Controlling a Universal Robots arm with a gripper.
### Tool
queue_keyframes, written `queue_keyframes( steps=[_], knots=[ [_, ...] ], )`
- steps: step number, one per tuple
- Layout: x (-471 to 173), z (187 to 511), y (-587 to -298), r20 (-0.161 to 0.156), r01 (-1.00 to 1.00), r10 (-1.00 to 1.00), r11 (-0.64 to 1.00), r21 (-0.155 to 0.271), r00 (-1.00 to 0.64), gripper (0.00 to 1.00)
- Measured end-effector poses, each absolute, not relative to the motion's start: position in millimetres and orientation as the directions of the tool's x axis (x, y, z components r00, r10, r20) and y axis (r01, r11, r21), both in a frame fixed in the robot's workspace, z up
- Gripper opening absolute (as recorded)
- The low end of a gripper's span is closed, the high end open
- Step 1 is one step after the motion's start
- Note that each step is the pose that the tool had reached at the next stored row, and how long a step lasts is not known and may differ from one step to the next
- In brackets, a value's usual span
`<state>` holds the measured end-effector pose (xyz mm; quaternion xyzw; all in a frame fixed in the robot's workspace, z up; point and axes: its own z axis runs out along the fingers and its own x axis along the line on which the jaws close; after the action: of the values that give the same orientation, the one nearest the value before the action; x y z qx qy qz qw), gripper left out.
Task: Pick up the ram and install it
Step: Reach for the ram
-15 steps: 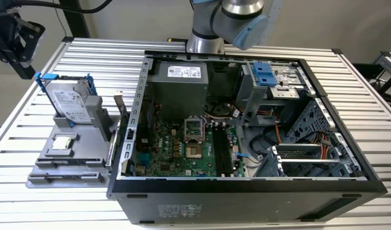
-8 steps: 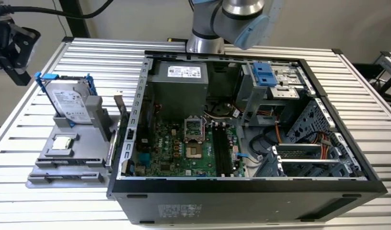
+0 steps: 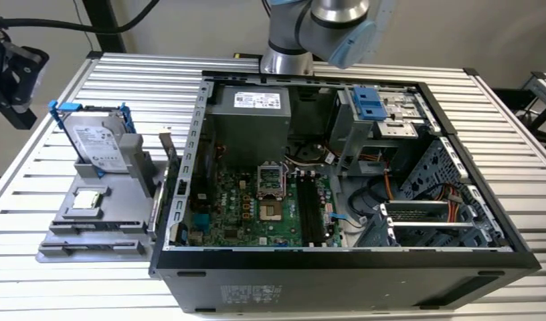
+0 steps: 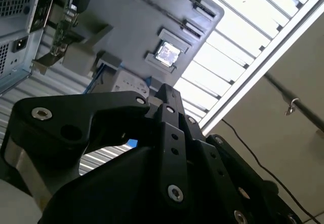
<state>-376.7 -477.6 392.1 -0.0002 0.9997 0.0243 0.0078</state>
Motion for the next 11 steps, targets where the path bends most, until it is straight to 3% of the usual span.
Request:
queue_keyframes(
  steps=[11],
  knots=[
    [-376.6, 392.0, -506.6, -0.007, 0.0, 0.0, 0.999, 0.049, -1.0, 0.0]
  ],
)
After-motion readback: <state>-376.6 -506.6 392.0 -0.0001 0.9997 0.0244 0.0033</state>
